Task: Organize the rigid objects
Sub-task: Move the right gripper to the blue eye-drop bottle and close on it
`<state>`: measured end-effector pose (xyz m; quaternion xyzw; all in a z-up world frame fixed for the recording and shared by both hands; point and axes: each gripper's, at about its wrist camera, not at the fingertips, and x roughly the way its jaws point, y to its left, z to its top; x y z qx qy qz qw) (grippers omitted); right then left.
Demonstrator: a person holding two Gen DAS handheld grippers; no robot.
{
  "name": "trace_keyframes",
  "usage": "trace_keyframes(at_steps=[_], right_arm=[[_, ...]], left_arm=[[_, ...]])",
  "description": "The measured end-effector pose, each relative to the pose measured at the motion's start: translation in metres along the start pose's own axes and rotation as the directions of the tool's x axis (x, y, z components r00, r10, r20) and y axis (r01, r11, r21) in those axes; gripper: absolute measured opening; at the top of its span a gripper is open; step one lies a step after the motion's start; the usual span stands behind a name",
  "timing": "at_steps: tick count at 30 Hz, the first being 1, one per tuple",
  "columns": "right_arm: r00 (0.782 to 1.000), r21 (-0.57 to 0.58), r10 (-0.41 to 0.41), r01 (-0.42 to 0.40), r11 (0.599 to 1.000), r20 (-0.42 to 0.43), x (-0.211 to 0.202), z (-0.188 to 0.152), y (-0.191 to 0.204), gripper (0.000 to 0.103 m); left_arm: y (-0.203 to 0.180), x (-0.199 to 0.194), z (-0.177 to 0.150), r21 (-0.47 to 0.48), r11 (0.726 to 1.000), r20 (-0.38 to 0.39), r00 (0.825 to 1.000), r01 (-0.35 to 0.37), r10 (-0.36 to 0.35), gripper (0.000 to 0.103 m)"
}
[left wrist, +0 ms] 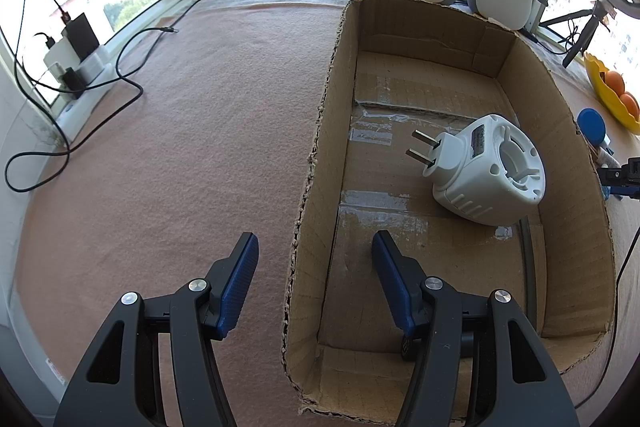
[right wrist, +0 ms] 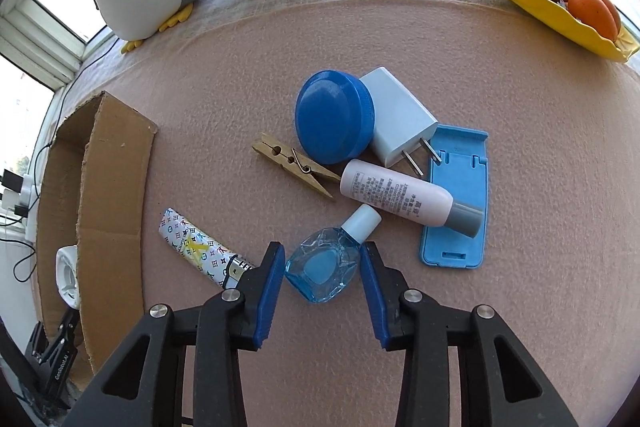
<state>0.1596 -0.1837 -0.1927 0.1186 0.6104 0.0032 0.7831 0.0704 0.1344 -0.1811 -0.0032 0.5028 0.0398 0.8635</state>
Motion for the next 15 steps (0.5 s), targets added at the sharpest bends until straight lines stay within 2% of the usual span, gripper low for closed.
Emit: trace_keyframes(at_steps=[8, 15], right_arm=[[1.000, -0.065, 0.017, -0.019, 0.998, -0.025, -0.005, -0.014, -0.004, 0.035], [1.000, -0.108, -0.012, 0.009, 0.994, -0.024, -0.005, -0.015, 0.002, 0.035]], left_arm=[[0.000, 0.000, 0.000, -0.001, 1.000, 0.000, 1.000, 0.000, 0.000, 0.059], [0.000, 0.000, 0.000, 0.000, 1.000, 0.000, 1.000, 0.001, -0.001, 0.059]])
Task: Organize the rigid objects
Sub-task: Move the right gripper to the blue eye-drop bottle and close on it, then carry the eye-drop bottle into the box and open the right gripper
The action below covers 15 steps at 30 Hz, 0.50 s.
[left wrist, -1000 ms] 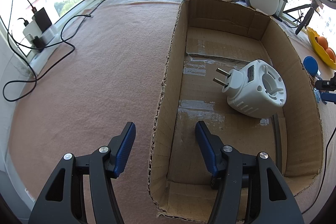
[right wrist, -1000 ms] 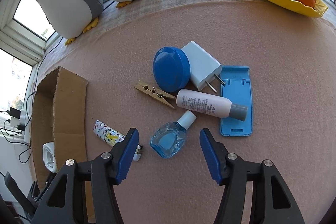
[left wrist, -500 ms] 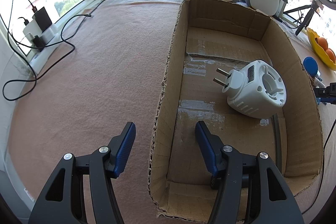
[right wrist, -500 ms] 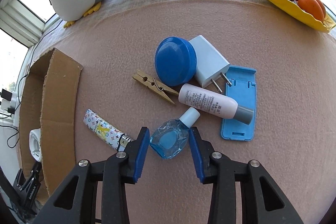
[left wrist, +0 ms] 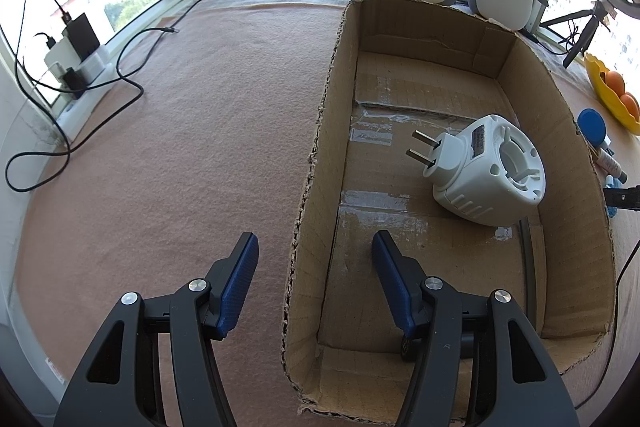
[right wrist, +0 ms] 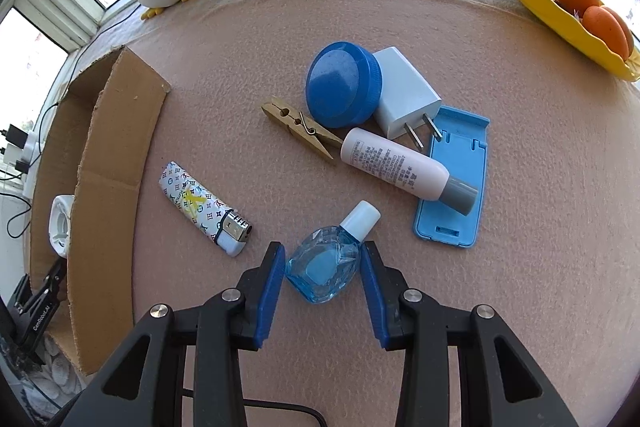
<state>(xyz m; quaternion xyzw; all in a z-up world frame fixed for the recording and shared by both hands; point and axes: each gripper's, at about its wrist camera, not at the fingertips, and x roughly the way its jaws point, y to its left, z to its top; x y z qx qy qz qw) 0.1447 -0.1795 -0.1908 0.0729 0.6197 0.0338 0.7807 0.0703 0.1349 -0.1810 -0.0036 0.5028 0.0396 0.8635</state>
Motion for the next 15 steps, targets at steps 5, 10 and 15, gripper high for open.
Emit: trace_keyframes(at_steps=[5, 10, 15], right_arm=[[0.999, -0.048, -0.044, 0.045, 0.998, 0.018, 0.002, 0.001, 0.011, 0.034], [0.999, -0.049, -0.040, 0.042, 0.998, 0.033, -0.002, -0.003, 0.010, 0.034], [0.996, -0.064, -0.032, 0.037, 0.997, 0.080, -0.019, -0.012, 0.017, 0.034]], left_arm=[[0.000, 0.000, -0.001, -0.001, 1.000, 0.000, 1.000, 0.001, -0.001, 0.059], [0.002, 0.000, -0.002, -0.006, 1.000, 0.000, 1.000, 0.003, -0.003, 0.059], [0.001, 0.000, -0.002, -0.006, 1.000, 0.001, 1.000, 0.002, -0.002, 0.059]])
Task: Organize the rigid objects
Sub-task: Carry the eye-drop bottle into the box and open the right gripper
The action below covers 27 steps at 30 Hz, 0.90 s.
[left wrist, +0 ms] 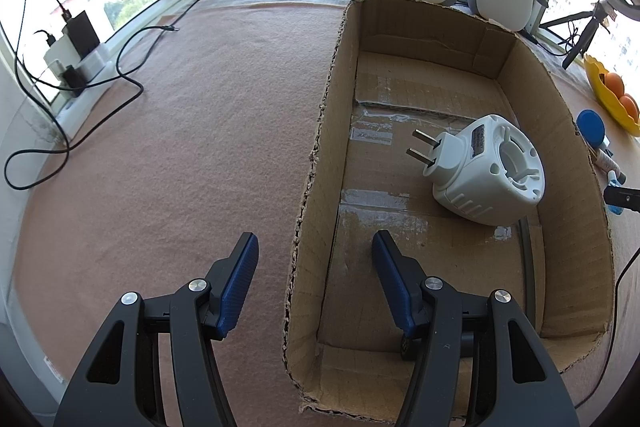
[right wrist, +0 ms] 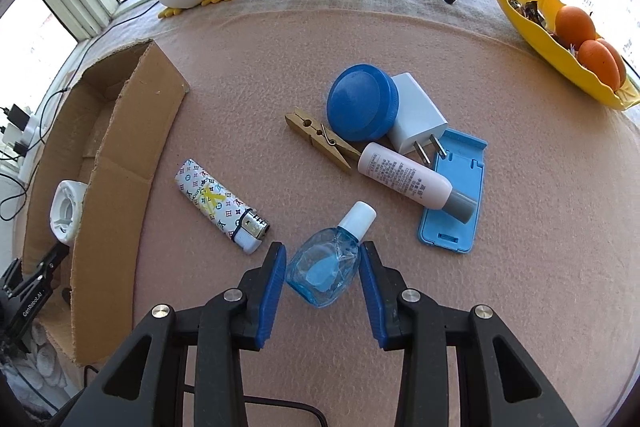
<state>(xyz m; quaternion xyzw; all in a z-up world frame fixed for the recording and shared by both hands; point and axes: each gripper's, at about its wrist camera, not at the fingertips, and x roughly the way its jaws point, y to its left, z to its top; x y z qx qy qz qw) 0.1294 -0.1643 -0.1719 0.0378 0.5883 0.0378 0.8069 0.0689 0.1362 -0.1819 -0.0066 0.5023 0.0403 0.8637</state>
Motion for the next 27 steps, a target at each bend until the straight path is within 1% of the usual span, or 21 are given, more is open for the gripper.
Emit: trace_keyframes(at_steps=[4, 7, 14, 17, 22, 27], right_arm=[[0.998, -0.032, 0.042, -0.040, 0.999, 0.043, -0.022, 0.000, 0.017, 0.034], [0.994, -0.074, 0.086, -0.080, 0.994, 0.075, -0.041, 0.001, 0.036, 0.034], [0.973, -0.189, 0.185, -0.158, 0.969, 0.138, -0.075, 0.003, 0.089, 0.034], [0.966, -0.226, 0.205, -0.167, 0.960, 0.156, -0.080, 0.007, 0.108, 0.034], [0.960, -0.257, 0.242, -0.202, 0.945, 0.137, -0.075, 0.008, 0.129, 0.034], [0.959, -0.290, 0.263, -0.224, 0.931, 0.105, -0.066, 0.000, 0.147, 0.034]], left_arm=[[0.000, 0.000, 0.000, -0.001, 1.000, 0.000, 1.000, 0.000, 0.000, 0.059], [0.000, 0.000, 0.000, -0.001, 1.000, 0.000, 1.000, 0.000, 0.000, 0.059], [0.000, 0.000, 0.000, -0.001, 1.000, 0.000, 1.000, 0.001, -0.001, 0.059], [0.000, 0.000, 0.000, -0.001, 1.000, 0.000, 1.000, 0.000, 0.000, 0.059], [-0.002, 0.000, 0.001, -0.003, 1.000, 0.001, 1.000, 0.001, -0.001, 0.059], [-0.002, 0.000, 0.001, -0.003, 1.000, 0.001, 1.000, 0.001, -0.001, 0.059]])
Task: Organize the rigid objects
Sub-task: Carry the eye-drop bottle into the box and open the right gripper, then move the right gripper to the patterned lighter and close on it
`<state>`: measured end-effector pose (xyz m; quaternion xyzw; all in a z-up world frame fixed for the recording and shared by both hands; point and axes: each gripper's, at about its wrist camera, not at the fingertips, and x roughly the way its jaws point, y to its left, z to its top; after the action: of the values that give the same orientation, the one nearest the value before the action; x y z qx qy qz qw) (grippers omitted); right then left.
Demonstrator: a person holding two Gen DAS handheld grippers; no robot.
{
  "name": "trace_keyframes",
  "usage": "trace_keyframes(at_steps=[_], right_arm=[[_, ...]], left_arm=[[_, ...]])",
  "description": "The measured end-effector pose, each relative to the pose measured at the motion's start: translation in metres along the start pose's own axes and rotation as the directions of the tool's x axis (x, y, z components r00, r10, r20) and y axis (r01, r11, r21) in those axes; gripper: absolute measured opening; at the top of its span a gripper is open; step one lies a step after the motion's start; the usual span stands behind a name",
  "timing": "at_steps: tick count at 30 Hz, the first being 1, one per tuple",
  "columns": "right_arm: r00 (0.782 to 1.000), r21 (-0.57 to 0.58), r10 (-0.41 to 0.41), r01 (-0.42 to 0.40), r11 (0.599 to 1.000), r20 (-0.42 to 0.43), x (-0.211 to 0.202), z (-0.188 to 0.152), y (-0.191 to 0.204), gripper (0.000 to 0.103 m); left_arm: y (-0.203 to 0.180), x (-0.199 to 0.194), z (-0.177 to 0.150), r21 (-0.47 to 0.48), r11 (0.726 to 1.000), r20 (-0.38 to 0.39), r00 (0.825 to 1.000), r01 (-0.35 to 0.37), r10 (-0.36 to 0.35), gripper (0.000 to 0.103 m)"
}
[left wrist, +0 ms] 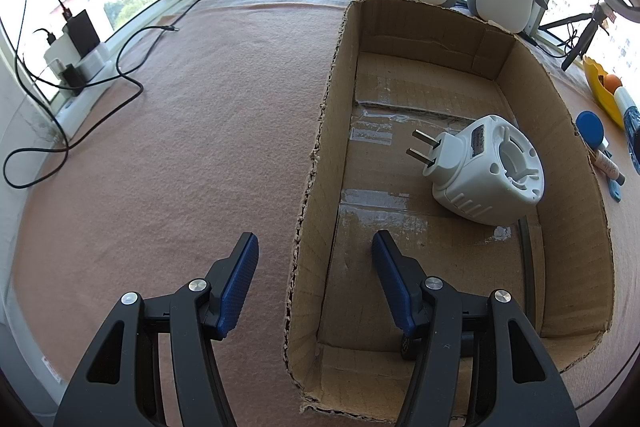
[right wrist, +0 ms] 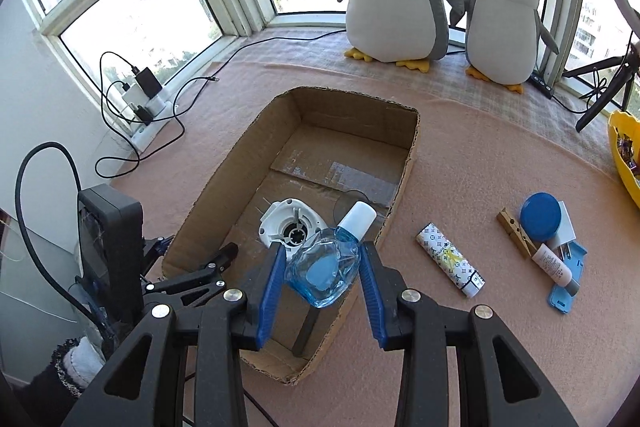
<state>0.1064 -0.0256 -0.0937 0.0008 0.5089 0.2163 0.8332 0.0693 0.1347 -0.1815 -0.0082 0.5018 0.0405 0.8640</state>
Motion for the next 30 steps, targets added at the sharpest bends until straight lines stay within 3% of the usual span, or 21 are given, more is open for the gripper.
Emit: trace_keyframes(at_steps=[15, 19, 30], right_arm=[[0.999, -0.048, 0.009, -0.011, 0.999, -0.049, 0.024, -0.014, 0.022, 0.035], [0.999, -0.061, 0.012, -0.015, 0.998, -0.049, 0.024, -0.014, 0.023, 0.058], [0.999, -0.037, 0.023, -0.024, 0.999, -0.026, 0.017, -0.019, 0.016, 0.058]], left_arm=[[0.000, 0.000, 0.000, 0.000, 1.000, 0.000, 1.000, 0.001, -0.001, 0.059], [0.000, 0.000, 0.000, 0.001, 1.000, 0.000, 1.000, 0.000, 0.000, 0.059], [0.000, 0.000, 0.000, 0.002, 1.000, 0.000, 1.000, -0.002, 0.002, 0.059]])
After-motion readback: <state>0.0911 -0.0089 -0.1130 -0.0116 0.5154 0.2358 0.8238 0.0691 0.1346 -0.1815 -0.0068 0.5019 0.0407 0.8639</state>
